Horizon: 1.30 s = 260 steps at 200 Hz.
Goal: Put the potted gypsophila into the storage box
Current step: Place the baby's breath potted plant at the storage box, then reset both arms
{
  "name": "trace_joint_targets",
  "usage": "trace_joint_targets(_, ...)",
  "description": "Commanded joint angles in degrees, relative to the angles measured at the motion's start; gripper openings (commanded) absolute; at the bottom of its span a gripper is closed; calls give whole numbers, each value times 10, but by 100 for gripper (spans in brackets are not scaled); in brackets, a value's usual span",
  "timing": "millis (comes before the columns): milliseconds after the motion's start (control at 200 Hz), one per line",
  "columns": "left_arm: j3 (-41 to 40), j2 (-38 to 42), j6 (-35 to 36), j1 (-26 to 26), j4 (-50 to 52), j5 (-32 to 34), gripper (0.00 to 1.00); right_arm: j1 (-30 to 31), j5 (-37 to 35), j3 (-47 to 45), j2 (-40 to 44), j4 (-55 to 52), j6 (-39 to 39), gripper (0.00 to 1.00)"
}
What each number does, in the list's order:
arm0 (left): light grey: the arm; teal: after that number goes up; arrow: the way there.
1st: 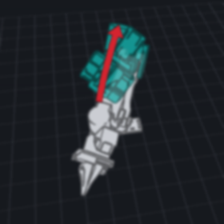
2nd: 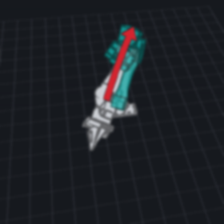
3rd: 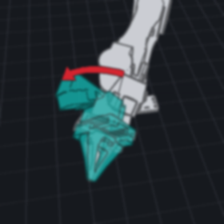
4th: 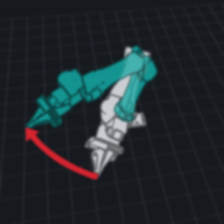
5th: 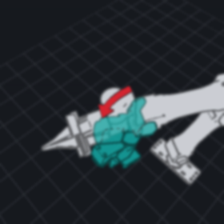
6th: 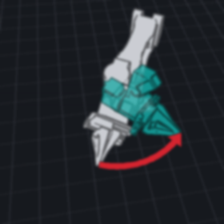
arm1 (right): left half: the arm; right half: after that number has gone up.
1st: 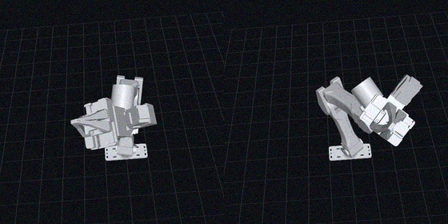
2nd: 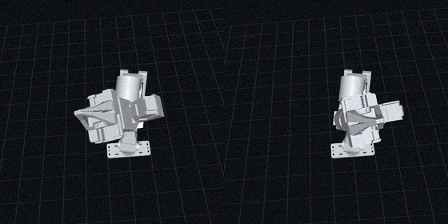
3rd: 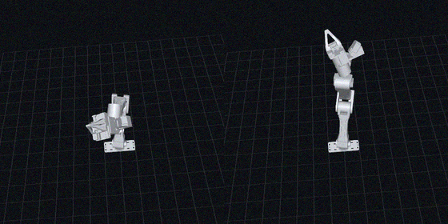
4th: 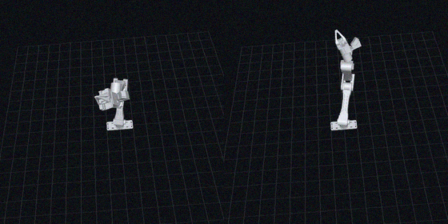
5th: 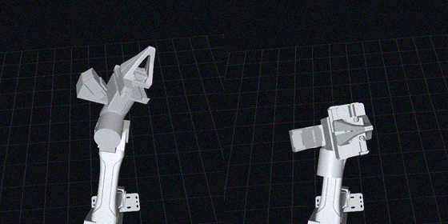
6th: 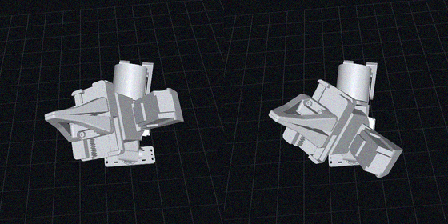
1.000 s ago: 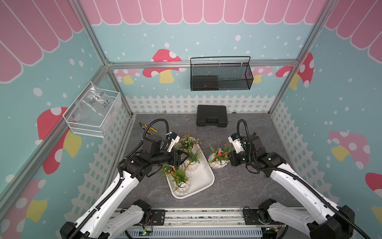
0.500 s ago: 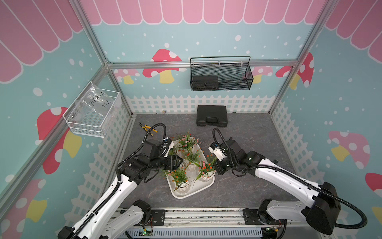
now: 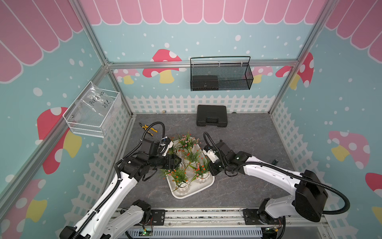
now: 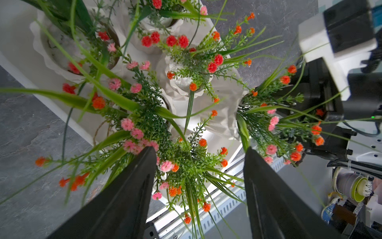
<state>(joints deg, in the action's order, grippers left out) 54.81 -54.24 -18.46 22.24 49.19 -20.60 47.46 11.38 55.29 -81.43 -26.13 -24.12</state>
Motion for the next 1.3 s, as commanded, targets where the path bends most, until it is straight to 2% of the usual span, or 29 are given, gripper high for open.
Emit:
trace_joint_targets(0,3,3,23,-2,-12,-17,67,9,7,11,-22,56,-11,0)
trace_joint_targets(180,3,6,24,-5,-16,-1,68,18,9,36,-69,61,-14,0)
trace_joint_targets(225,4,4,24,-5,-15,-1,68,17,9,38,-75,62,-14,3)
trace_joint_targets(480,8,1,-2,-11,-31,20,70,6,-14,32,-39,49,-14,44)
trace_joint_targets(590,17,7,-27,-14,-48,52,73,-28,-17,20,16,37,-13,51)
trace_joint_targets(745,20,13,-47,-24,-88,140,76,-163,7,-34,116,75,-2,51)
trace_joint_targets(791,4,19,-53,-25,-121,190,76,-204,5,-57,142,111,5,52)
trace_joint_targets(896,-49,38,-82,-36,-226,295,76,-289,-4,-109,175,205,38,61)
trace_joint_targets(1006,-130,54,-104,-36,-379,433,77,-364,-6,-136,162,272,56,71)
trace_joint_targets(1071,-177,41,-69,-36,-484,505,79,-398,-29,-154,149,316,68,76)
trace_joint_targets(1141,-200,17,-8,-36,-555,566,80,-421,-68,-178,140,366,88,84)
trace_joint_targets(1241,-227,-11,63,-47,-620,610,83,-438,-165,-236,138,462,104,98)
trace_joint_targets(1296,-243,-21,81,-64,-638,608,83,-449,-192,-272,140,526,112,99)
